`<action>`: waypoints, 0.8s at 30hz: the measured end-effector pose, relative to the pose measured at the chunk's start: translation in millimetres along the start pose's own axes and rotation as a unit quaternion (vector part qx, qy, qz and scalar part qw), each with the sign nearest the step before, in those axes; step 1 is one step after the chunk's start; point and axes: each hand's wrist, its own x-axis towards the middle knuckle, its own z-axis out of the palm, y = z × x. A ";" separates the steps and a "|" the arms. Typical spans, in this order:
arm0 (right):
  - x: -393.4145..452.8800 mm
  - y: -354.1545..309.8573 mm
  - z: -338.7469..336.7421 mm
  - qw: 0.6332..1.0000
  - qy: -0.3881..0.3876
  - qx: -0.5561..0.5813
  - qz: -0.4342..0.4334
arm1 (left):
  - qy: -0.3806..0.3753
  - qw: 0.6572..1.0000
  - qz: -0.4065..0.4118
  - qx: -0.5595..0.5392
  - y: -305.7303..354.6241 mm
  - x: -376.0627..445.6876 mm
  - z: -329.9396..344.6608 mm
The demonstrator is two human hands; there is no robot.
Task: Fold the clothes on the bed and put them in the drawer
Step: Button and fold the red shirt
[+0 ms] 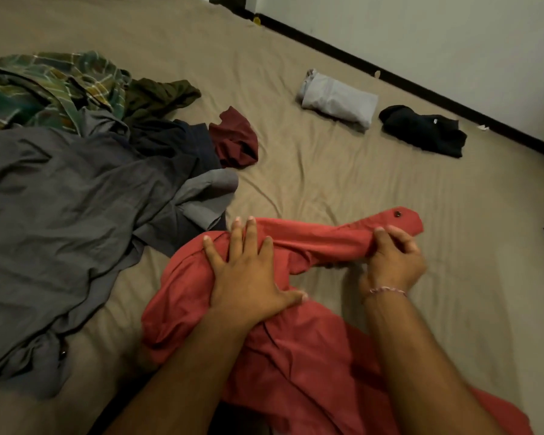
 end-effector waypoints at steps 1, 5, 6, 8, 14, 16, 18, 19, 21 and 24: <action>3.7 -11.5 -22.3 1.000 0.017 0.013 -0.017 | 0.011 0.999 0.037 0.028 6.4 -5.3 0.7; -4.6 -67.2 -110.8 0.996 0.018 0.088 0.003 | 0.067 0.979 0.174 0.083 38.9 -29.4 11.8; -9.7 -82.2 -136.1 0.995 0.017 0.097 0.019 | 0.083 0.974 0.196 0.073 46.0 -33.9 11.5; -21.8 -105.6 -177.0 0.991 0.015 0.119 0.055 | 0.103 0.968 0.226 0.045 48.6 -37.1 7.6; -51.9 -134.9 -293.3 0.993 -0.005 0.111 0.026 | 0.072 0.926 0.368 0.036 51.0 -64.7 -12.0; -63.8 -123.3 -331.3 0.996 0.027 0.073 0.032 | 0.006 0.920 0.384 0.076 55.5 -79.7 -10.3; -75.8 -109.6 -364.0 0.995 0.072 0.025 0.065 | -0.098 0.912 0.367 0.152 56.3 -89.7 -3.2; -79.1 -104.5 -377.1 0.991 0.095 0.021 0.088 | -0.137 0.909 0.351 0.175 55.7 -93.0 0.8; -81.5 -99.8 -395.9 0.987 0.110 -0.007 0.120 | -0.175 0.911 0.325 0.185 59.5 -96.6 2.0; -72.8 -99.7 -400.7 0.981 0.040 -0.102 0.159 | -0.174 0.914 0.317 0.183 68.0 -95.5 -1.6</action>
